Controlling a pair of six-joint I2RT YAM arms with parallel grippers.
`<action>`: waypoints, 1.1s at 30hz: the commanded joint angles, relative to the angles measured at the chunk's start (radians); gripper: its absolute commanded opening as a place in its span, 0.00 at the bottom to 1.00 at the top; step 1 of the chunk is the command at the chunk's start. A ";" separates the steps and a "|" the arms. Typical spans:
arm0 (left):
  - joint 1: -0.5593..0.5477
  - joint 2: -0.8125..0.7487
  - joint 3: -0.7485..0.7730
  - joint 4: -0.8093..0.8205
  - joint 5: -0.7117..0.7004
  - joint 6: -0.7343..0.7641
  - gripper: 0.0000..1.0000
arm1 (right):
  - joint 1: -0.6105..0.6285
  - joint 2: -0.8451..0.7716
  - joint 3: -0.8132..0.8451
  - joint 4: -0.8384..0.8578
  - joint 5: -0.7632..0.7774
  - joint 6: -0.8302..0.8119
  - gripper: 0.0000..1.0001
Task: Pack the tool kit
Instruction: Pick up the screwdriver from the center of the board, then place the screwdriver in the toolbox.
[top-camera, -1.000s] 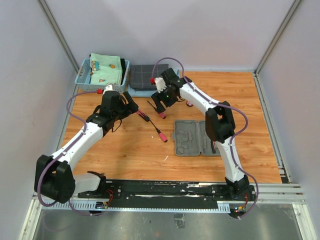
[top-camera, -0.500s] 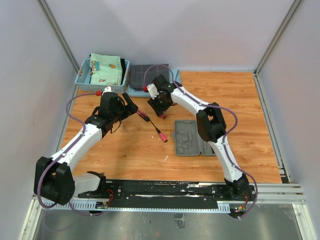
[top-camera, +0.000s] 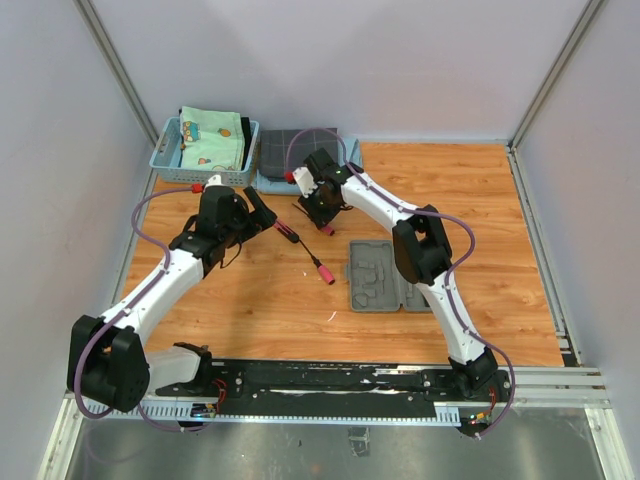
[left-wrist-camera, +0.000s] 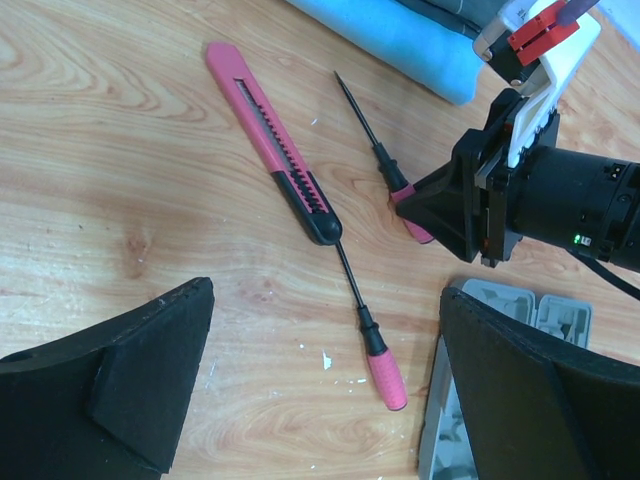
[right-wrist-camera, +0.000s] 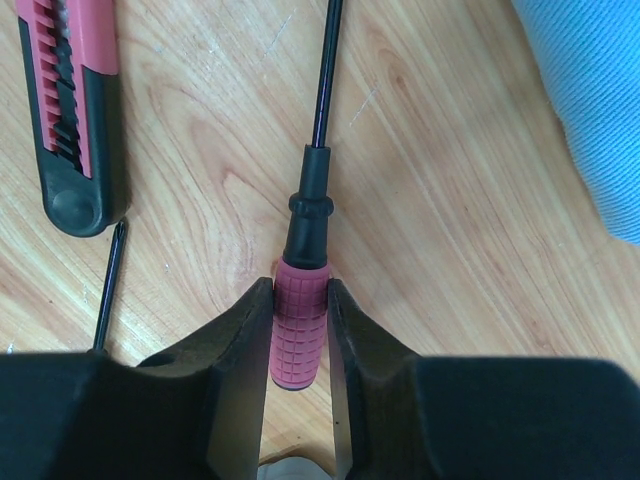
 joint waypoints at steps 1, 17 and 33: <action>0.010 -0.020 -0.008 0.032 0.015 -0.007 0.99 | 0.019 0.055 0.019 -0.084 -0.021 -0.021 0.24; 0.009 -0.015 -0.012 0.043 0.025 -0.008 0.99 | 0.002 -0.322 -0.091 -0.074 0.157 0.123 0.03; 0.009 0.023 0.013 0.044 0.054 -0.011 0.98 | -0.168 -0.820 -0.781 -0.120 0.385 0.501 0.02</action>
